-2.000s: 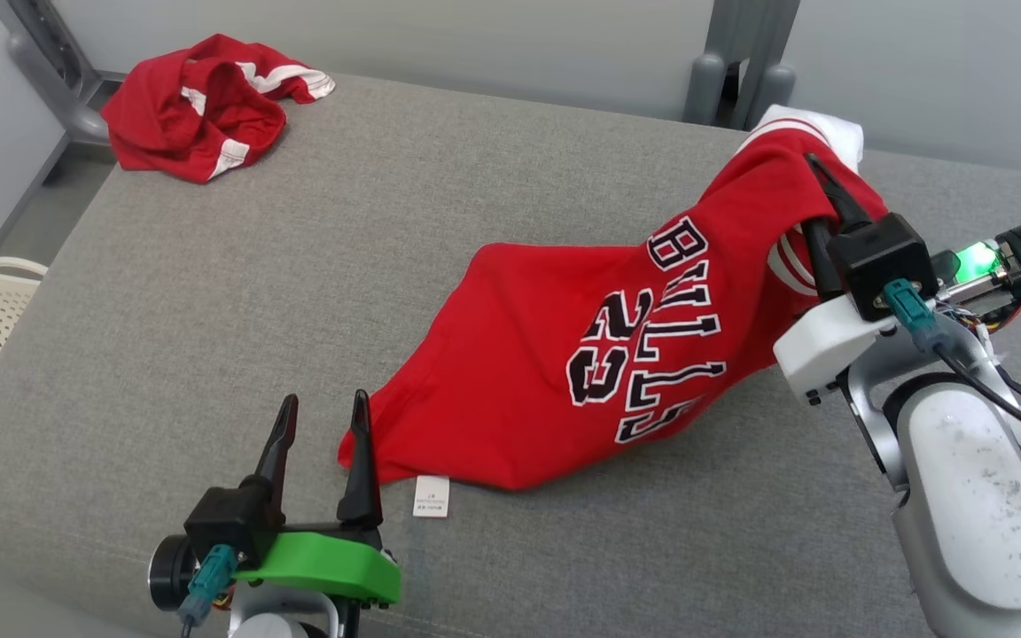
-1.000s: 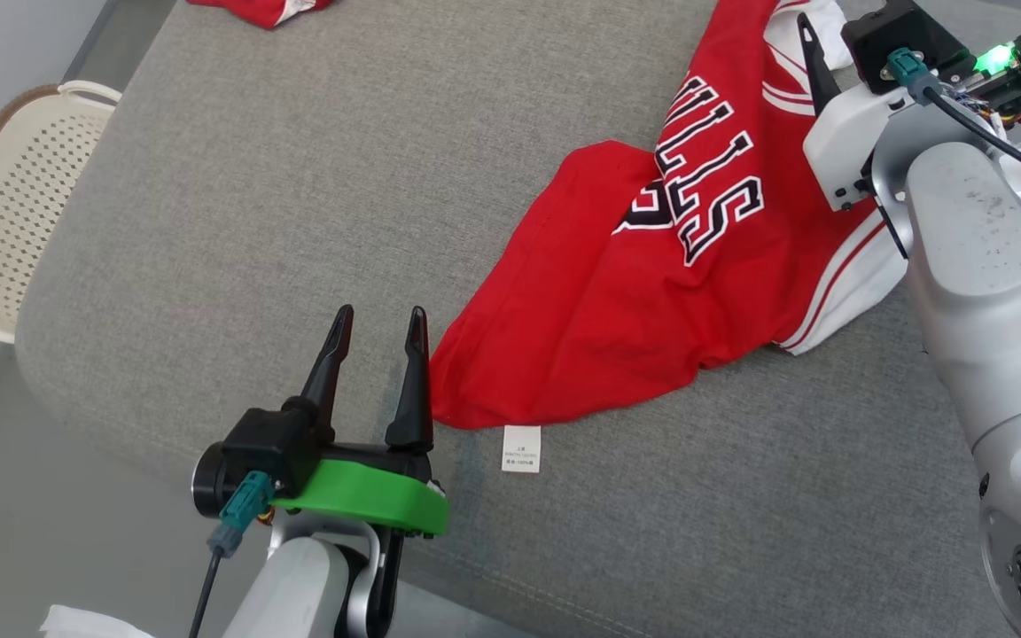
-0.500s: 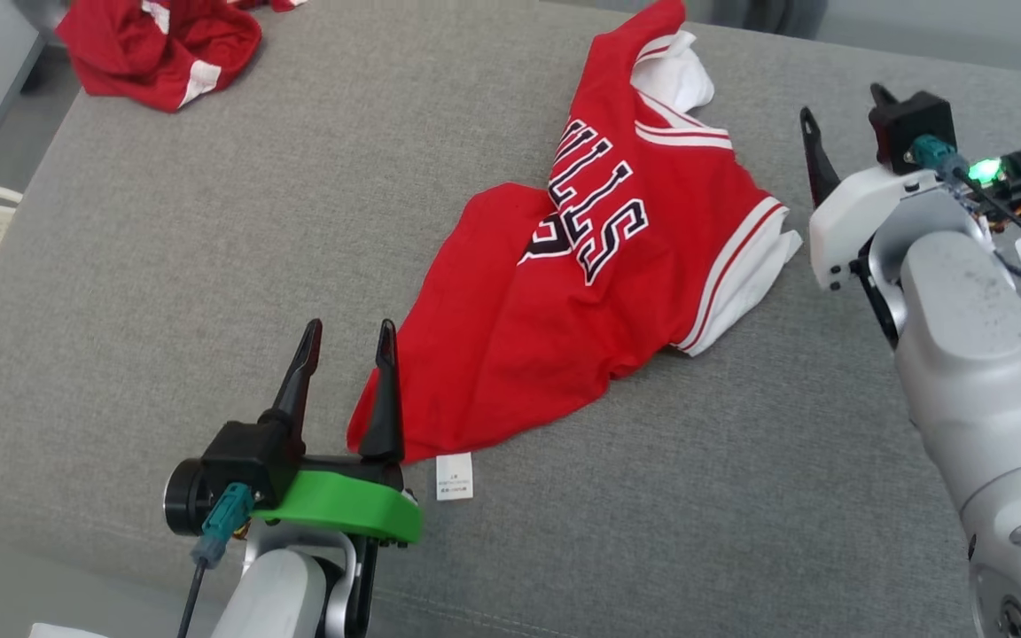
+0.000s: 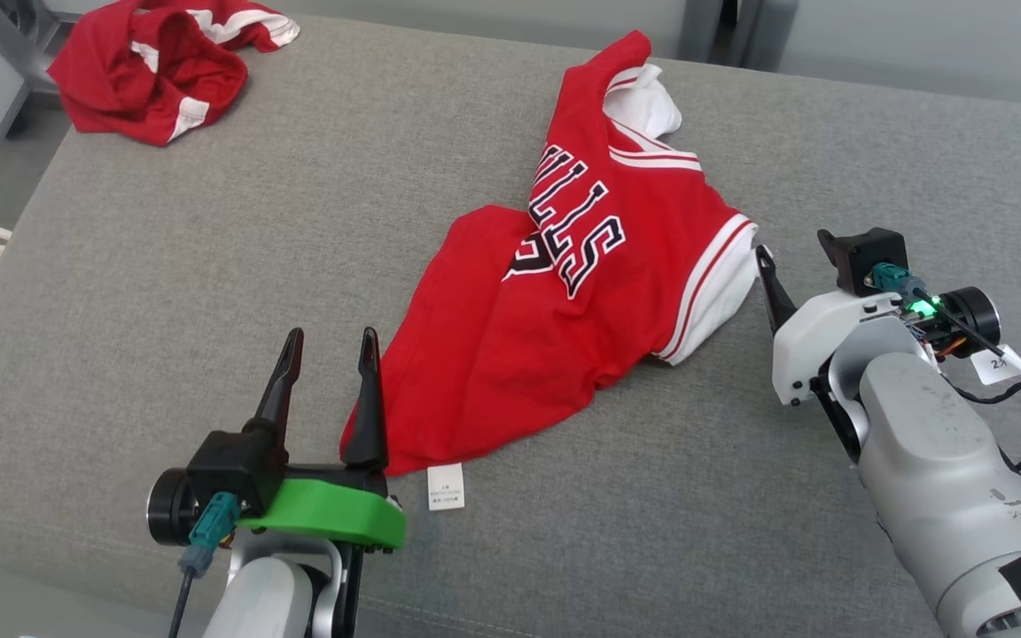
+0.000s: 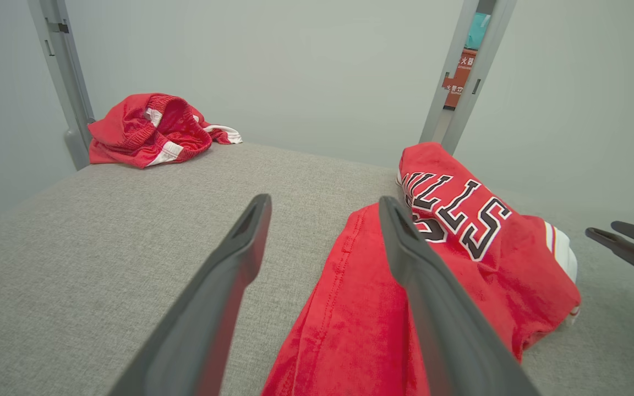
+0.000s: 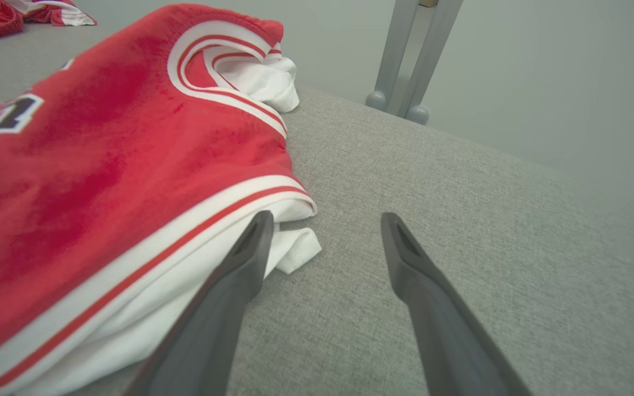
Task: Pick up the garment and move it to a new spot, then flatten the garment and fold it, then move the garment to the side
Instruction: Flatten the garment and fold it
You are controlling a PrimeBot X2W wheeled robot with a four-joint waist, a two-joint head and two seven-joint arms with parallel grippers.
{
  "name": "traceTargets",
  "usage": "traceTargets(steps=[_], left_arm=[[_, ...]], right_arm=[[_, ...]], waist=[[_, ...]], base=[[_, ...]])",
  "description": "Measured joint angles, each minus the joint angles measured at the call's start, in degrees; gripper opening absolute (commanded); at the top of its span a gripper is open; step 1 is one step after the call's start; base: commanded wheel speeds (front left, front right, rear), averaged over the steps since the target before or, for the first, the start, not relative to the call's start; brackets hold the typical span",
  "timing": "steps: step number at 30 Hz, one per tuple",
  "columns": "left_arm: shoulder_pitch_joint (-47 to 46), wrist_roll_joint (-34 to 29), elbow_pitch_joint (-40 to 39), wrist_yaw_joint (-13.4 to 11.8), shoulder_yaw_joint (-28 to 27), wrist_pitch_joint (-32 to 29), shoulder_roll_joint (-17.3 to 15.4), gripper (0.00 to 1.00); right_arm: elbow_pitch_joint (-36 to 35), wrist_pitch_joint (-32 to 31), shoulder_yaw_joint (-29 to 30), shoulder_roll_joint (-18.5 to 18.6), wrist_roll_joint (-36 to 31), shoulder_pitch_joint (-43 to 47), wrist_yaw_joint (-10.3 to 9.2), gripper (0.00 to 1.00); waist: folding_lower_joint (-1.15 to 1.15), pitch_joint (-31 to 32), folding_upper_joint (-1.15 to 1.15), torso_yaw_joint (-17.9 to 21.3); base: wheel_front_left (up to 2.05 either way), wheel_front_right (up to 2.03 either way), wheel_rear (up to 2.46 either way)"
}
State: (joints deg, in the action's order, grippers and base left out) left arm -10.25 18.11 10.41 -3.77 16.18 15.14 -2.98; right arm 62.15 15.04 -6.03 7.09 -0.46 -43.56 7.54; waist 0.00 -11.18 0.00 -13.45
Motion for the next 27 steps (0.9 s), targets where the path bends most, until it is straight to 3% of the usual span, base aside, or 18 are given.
traceTargets(steps=[11,12,13,14,15,16,22,27], left_arm=[[-0.27,0.18,-0.24,0.08,0.04,-0.01,0.03,1.0],[-0.27,0.18,-0.24,0.08,0.0,0.0,0.03,1.0],[-0.27,0.18,-0.23,0.08,-0.05,0.0,0.04,1.0],[-0.27,0.18,-0.21,0.04,-0.14,-0.01,0.04,1.0],[-0.27,0.18,-0.19,0.01,-0.27,0.0,0.04,1.0],[-0.26,0.18,-0.19,-0.02,-0.4,0.0,0.05,1.0],[-0.05,0.08,0.04,-0.01,-0.6,0.0,0.1,1.0],[0.97,-0.08,0.64,0.05,-1.37,0.0,0.1,1.0]], right_arm=[[4.98,-2.34,0.42,0.13,0.92,-0.91,-0.01,1.0],[5.32,-2.35,0.68,0.05,1.07,-1.16,0.0,0.95],[5.68,-2.42,1.0,-0.04,1.35,-1.4,-0.01,0.46],[5.97,-2.42,1.13,-0.16,1.42,-1.44,-0.01,0.37],[6.15,-2.42,1.18,-0.33,1.47,-1.47,-0.01,0.09],[6.23,-2.35,1.37,-0.55,1.74,-1.51,-0.01,0.0],[4.17,-0.71,2.86,-1.46,2.44,-1.11,0.0,0.0],[-2.32,-0.05,6.6,-1.98,2.49,3.21,0.0,0.0]], waist=[[0.0,-2.73,0.0,-4.69],[0.0,-2.9,0.0,-4.92],[0.0,-3.07,0.0,-5.16],[0.0,-3.18,0.0,-5.3],[0.0,-3.19,0.0,-5.3],[0.0,-3.16,0.0,-5.21],[0.0,-2.21,0.0,-3.42],[0.0,-0.5,0.0,-1.06]], base=[[0.0,0.0,0.0],[0.0,0.0,0.0],[0.0,0.0,0.0],[0.0,0.0,0.0],[0.0,0.0,0.0],[0.0,0.0,0.0],[0.0,0.0,0.0],[0.0,0.0,0.0]])
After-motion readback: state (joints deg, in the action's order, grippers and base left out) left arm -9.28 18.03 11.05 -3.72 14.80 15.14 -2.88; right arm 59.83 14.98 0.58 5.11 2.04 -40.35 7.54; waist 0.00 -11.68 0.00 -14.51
